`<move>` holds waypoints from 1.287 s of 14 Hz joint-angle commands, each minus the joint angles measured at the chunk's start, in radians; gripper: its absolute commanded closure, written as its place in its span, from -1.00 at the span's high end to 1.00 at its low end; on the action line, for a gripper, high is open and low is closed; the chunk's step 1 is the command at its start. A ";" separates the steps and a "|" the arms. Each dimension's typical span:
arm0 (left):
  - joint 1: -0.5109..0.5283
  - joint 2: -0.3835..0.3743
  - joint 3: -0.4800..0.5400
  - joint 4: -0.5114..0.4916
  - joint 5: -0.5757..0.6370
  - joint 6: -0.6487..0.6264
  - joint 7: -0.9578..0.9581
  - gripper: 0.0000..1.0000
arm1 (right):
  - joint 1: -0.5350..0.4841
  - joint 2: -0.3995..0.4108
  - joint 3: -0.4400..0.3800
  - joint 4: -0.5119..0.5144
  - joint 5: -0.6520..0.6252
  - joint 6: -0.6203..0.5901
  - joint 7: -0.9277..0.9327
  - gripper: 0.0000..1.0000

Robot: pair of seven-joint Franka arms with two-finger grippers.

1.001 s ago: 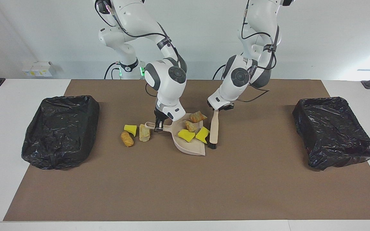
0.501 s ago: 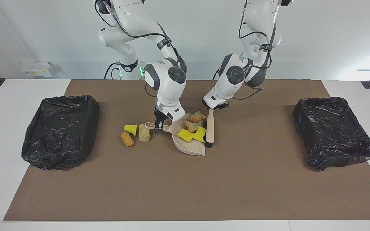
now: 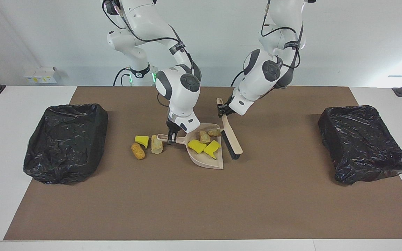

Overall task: Sweep and dump trash in bin
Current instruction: 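Carry the loaded dustpan toward the far bin with the right gripper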

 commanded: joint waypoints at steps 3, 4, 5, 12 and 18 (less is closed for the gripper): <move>0.042 -0.119 -0.002 -0.071 0.088 -0.134 0.008 -1.00 | -0.046 -0.047 0.008 -0.016 0.078 0.001 -0.045 -1.00; 0.049 -0.133 -0.002 -0.103 0.088 -0.131 0.033 -1.00 | -0.067 -0.055 0.008 -0.013 0.119 0.001 -0.076 -1.00; 0.068 -0.144 -0.004 -0.117 0.088 -0.134 0.063 -1.00 | -0.078 -0.065 0.008 -0.013 0.153 0.001 -0.102 -1.00; 0.001 -0.170 -0.011 -0.255 0.100 -0.067 0.082 -1.00 | -0.159 -0.084 0.008 -0.006 0.303 0.025 -0.266 -1.00; -0.282 -0.166 -0.014 -0.289 0.202 0.079 -0.152 -1.00 | -0.274 -0.099 0.007 0.095 0.368 -0.087 -0.496 -1.00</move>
